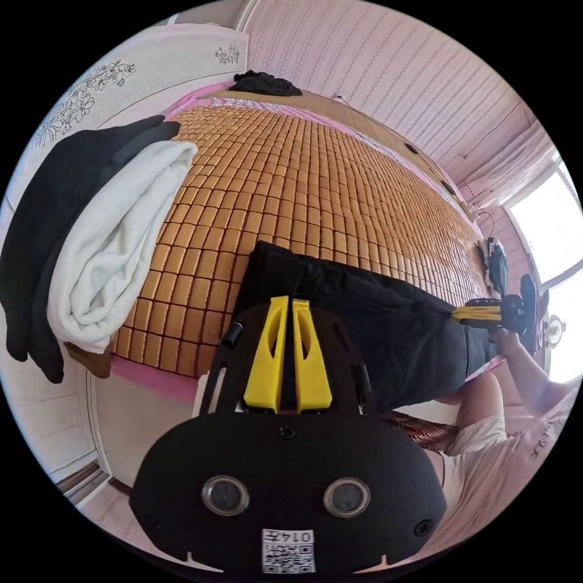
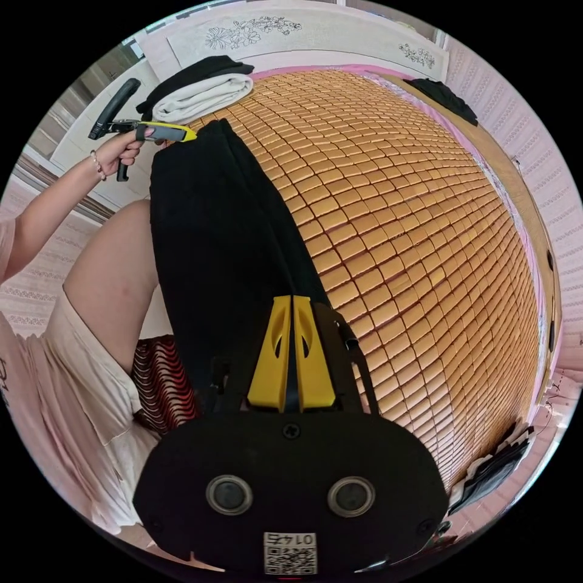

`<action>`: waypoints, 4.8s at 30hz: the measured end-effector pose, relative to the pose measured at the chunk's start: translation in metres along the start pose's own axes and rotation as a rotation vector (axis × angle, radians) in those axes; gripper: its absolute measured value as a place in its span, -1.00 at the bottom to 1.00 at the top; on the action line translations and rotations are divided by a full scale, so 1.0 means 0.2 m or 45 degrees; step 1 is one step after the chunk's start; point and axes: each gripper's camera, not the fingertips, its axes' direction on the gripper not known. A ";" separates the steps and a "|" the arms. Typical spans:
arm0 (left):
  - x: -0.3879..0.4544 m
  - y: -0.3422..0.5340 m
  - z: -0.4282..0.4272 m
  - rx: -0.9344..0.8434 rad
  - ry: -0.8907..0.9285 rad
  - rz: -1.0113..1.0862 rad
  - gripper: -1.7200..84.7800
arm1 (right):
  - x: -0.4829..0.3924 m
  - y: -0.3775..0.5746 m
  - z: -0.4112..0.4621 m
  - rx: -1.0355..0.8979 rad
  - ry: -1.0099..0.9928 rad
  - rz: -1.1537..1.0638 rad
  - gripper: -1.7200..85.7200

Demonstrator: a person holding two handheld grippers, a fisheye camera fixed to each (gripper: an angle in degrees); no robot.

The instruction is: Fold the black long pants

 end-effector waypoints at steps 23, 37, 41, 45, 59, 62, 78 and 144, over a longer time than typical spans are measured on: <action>0.01 0.01 -0.08 0.660 0.068 0.021 -0.98 | 0.40 -0.18 -0.02 0.255 -0.188 0.344 -0.96; 0.10 -0.05 0.15 0.429 -0.102 0.056 -0.96 | 0.45 -0.05 0.05 0.061 0.060 0.430 -0.97; 0.45 0.09 0.13 0.379 -0.063 0.384 -0.98 | 0.43 -0.03 0.09 -0.074 0.045 0.365 -0.97; 0.98 0.22 0.39 0.116 0.413 0.704 -0.98 | 0.44 -0.10 0.22 -0.250 0.106 0.333 -0.98; 1.62 0.33 0.77 -0.221 0.315 1.095 -0.98 | 0.62 0.00 0.18 -0.427 0.064 0.258 -0.98; 1.64 0.36 0.77 -0.168 0.267 1.104 -0.98 | 0.65 0.12 0.17 -0.358 0.051 0.322 -0.98; 1.32 0.17 0.60 -0.106 0.199 0.640 -0.98 | 0.85 2.59 -0.29 0.105 0.409 1.771 -0.60; 0.90 0.21 0.60 -0.145 0.497 -0.015 -0.92 | -0.31 1.47 -0.11 0.276 -0.416 0.580 -0.95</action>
